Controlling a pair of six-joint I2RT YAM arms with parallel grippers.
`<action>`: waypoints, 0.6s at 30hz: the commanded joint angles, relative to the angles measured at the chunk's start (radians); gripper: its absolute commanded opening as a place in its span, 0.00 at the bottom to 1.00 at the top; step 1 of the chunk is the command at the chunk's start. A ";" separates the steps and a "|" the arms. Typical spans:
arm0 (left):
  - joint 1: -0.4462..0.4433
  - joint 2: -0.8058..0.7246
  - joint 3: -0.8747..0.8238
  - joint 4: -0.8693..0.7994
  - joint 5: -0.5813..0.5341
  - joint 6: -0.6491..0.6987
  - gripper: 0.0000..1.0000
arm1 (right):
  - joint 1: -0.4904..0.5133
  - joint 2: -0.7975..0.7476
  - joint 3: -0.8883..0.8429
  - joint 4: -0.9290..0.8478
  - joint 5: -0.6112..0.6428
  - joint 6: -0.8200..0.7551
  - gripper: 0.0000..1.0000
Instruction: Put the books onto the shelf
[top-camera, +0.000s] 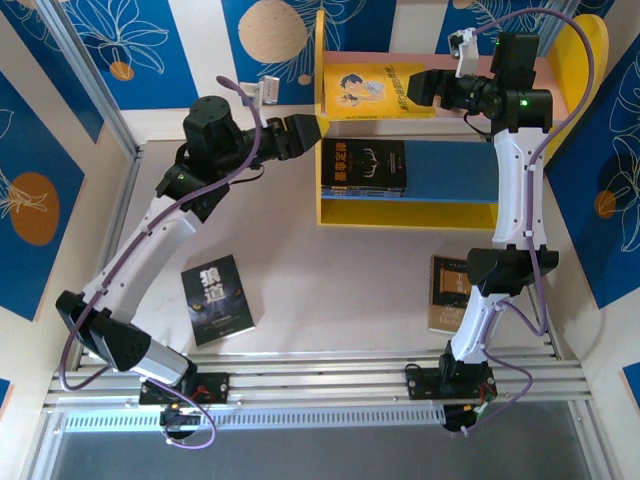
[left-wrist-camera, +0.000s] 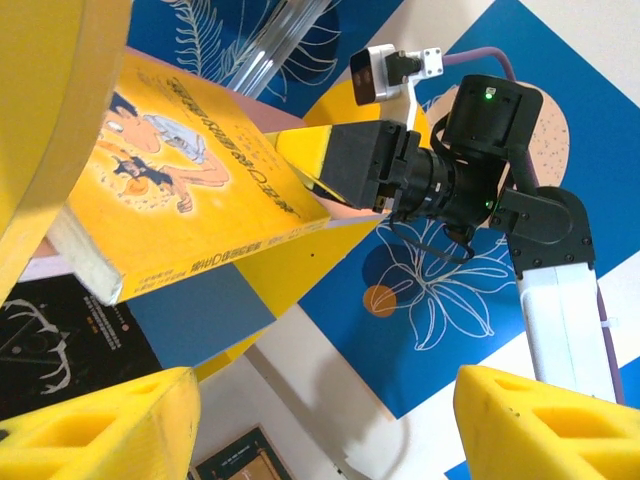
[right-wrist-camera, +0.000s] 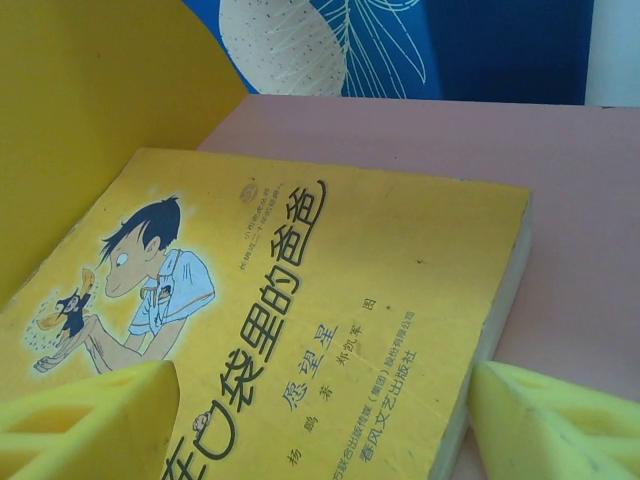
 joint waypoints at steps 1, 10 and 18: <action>-0.017 0.017 0.061 -0.008 -0.003 0.011 0.68 | 0.020 0.028 -0.004 -0.025 -0.045 0.039 0.76; -0.038 0.030 0.071 -0.067 -0.058 0.067 0.68 | 0.041 -0.104 -0.219 0.068 0.030 0.091 0.76; -0.044 0.055 0.089 -0.091 -0.069 0.087 0.68 | 0.041 -0.202 -0.364 0.138 0.026 0.113 0.76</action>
